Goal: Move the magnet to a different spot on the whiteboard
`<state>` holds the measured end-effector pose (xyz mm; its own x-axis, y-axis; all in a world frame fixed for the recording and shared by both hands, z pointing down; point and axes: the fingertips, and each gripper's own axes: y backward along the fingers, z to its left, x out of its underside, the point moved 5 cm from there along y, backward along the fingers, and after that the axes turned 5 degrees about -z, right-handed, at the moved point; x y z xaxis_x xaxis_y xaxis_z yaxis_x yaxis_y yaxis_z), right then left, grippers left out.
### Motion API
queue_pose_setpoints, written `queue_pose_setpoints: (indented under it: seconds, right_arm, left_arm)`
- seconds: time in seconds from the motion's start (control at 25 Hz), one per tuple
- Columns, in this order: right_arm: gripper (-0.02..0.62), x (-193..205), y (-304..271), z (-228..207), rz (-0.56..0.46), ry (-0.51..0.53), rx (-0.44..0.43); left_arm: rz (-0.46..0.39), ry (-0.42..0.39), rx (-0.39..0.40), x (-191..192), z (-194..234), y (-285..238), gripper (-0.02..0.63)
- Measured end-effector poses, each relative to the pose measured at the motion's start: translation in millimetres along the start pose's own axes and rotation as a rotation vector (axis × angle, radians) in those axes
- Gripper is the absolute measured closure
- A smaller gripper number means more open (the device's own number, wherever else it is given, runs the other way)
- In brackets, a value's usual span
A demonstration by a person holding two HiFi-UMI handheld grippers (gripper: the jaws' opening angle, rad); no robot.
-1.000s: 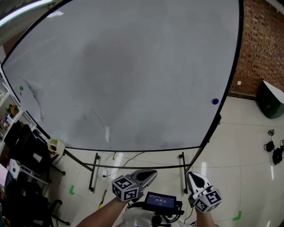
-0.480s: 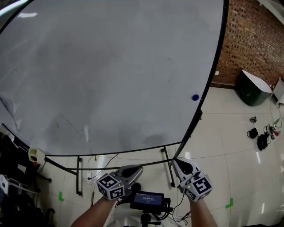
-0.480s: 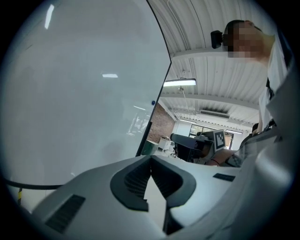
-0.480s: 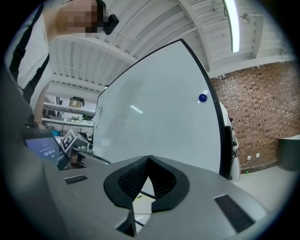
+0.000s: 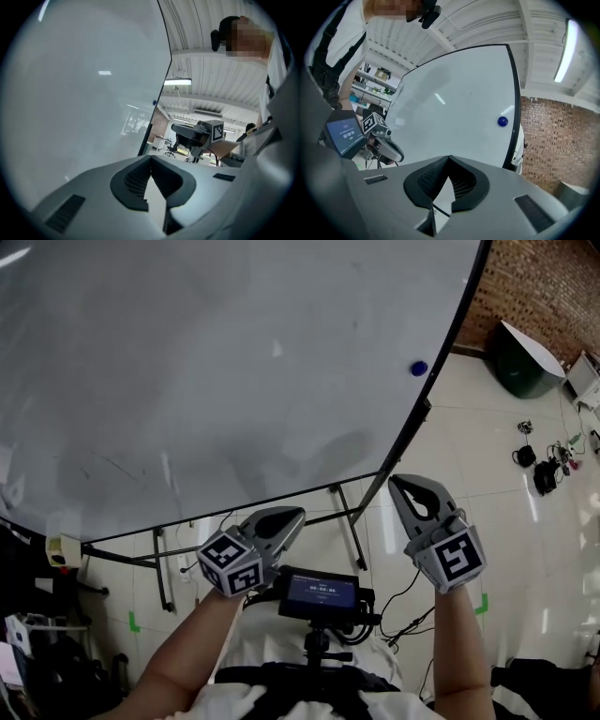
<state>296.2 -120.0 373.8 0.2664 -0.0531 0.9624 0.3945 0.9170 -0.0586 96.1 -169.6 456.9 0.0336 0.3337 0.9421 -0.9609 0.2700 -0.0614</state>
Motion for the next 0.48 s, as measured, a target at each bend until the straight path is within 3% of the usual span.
queue_pose_setpoints:
  seconds: [0.28,0.48]
  right_arm:
    - [0.566,-21,-18,-26,-0.033,0.047,-0.005]
    - [0.566,-36,-33,-42,-0.010,0.152,-0.019]
  left_arm:
    - [-0.004,-0.003,0.037,-11,14,-14,0.571]
    - [-0.004,-0.005,0.047,-17,23,-25,0.571]
